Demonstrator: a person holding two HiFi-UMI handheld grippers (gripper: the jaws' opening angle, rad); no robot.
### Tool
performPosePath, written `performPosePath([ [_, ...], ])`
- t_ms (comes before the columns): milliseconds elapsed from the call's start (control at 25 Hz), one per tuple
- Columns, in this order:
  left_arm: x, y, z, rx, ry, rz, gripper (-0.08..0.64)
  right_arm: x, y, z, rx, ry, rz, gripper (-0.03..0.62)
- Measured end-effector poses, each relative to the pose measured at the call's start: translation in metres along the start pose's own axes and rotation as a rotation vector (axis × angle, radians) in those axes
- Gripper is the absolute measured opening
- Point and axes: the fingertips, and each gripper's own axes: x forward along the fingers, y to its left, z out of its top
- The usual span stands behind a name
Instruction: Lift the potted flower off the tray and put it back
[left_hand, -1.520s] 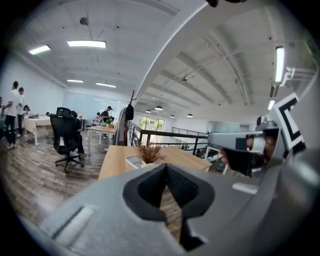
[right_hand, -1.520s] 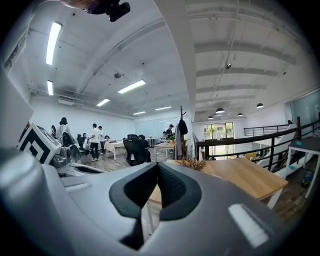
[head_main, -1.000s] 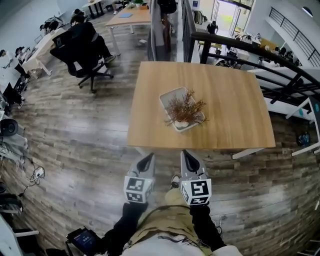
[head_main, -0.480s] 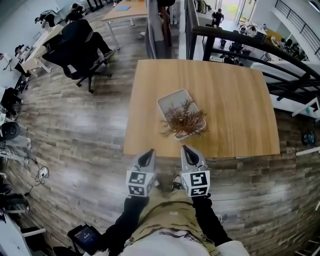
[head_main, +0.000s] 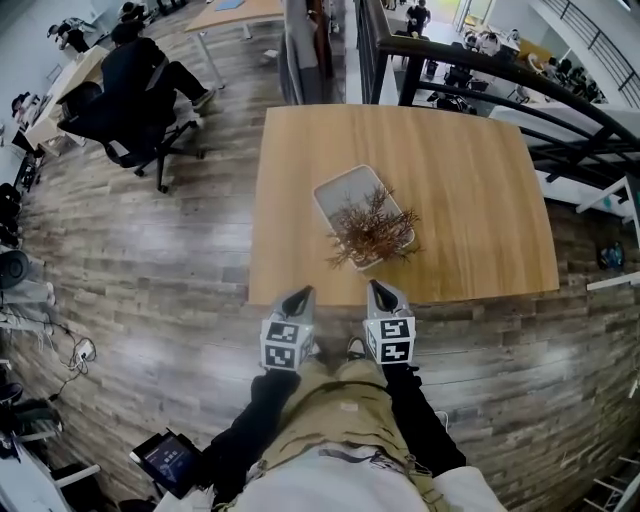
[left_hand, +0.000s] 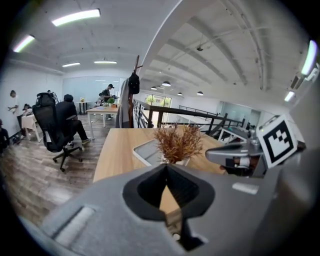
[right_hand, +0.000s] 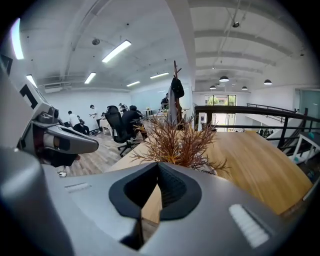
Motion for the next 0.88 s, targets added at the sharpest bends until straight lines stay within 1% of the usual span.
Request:
performPosePath([
  [80, 0.004, 0.005, -0.005, 0.004, 0.018, -0.003, 0.002, 0.010, 0.000, -0.007, 0.001, 0.013, -0.002, 0.006],
  [280, 0.015, 0.005, -0.005, 0.024, 0.004, -0.012, 0.002, 0.026, -0.010, -0.024, -0.017, 0.029, -0.016, 0.006],
  [560, 0.038, 0.016, -0.009, 0.028, 0.005, -0.010, 0.002, 0.063, -0.020, -0.055, -0.034, 0.079, 0.005, 0.014],
  [640, 0.042, 0.015, -0.009, 0.025, 0.014, -0.007, 0.002, 0.070, -0.024, -0.066, -0.037, 0.100, 0.013, 0.034],
  [760, 0.046, 0.017, -0.009, 0.042, 0.021, 0.005, 0.002, 0.085, -0.033, -0.076, -0.037, 0.115, 0.013, 0.091],
  [880, 0.053, 0.018, -0.017, 0.045, 0.032, 0.014, 0.002, 0.095, -0.042, -0.081, -0.023, 0.143, 0.008, 0.189],
])
